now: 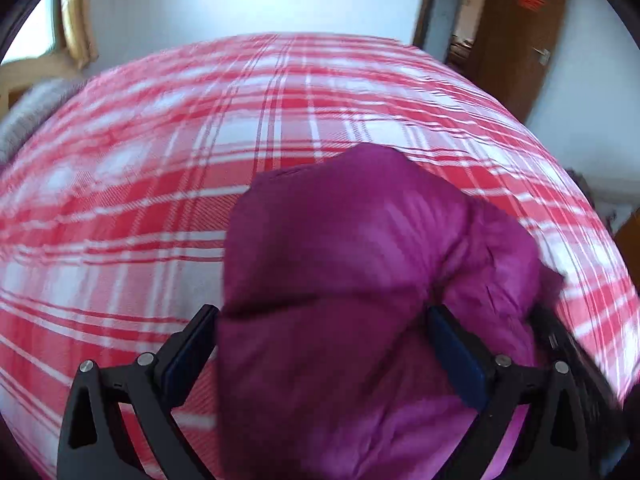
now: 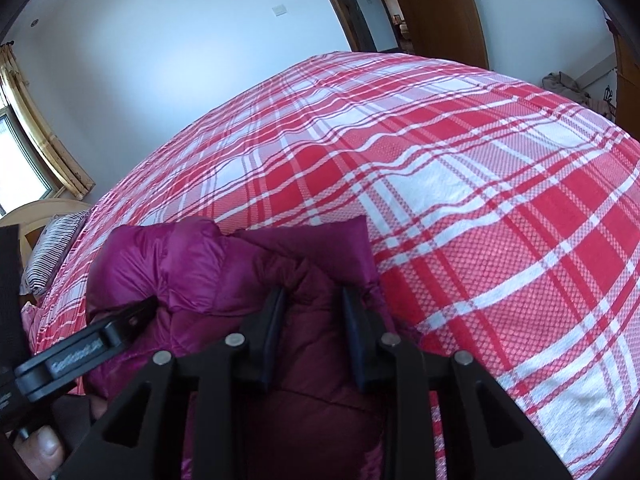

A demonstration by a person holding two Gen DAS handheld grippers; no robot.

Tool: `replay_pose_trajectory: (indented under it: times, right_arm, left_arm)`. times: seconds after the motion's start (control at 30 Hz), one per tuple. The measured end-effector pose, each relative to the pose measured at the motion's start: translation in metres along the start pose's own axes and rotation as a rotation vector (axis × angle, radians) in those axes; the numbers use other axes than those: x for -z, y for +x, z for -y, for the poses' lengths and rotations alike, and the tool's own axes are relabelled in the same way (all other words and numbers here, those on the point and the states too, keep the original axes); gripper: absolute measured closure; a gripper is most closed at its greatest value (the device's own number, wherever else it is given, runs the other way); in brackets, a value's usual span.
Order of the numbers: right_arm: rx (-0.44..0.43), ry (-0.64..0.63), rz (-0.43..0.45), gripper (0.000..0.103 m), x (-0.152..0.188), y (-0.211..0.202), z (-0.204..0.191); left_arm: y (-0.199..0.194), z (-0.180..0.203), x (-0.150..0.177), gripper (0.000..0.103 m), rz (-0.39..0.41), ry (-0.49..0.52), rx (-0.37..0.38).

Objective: Fold large clothes

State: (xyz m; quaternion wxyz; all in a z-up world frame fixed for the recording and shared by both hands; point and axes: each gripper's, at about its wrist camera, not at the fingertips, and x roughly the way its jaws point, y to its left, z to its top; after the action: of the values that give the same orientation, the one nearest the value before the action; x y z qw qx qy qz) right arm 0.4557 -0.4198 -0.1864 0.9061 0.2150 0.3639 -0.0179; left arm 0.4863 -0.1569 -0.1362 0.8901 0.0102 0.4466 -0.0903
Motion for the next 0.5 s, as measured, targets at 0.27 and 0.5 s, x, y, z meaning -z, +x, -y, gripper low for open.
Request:
replay_pose_trajectory:
  times: [0.27,0.5]
  right_arm:
    - [-0.014,0.011,0.001,0.073,0.0,-0.001,0.003]
    - [-0.026,0.021,0.002,0.073,0.001,-0.004,0.005]
  left_arm:
    - [-0.051,-0.03,0.056,0.001,0.04,0.068,0.063]
    - [-0.026,-0.048,0.075,0.001,0.035,-0.087,0.216]
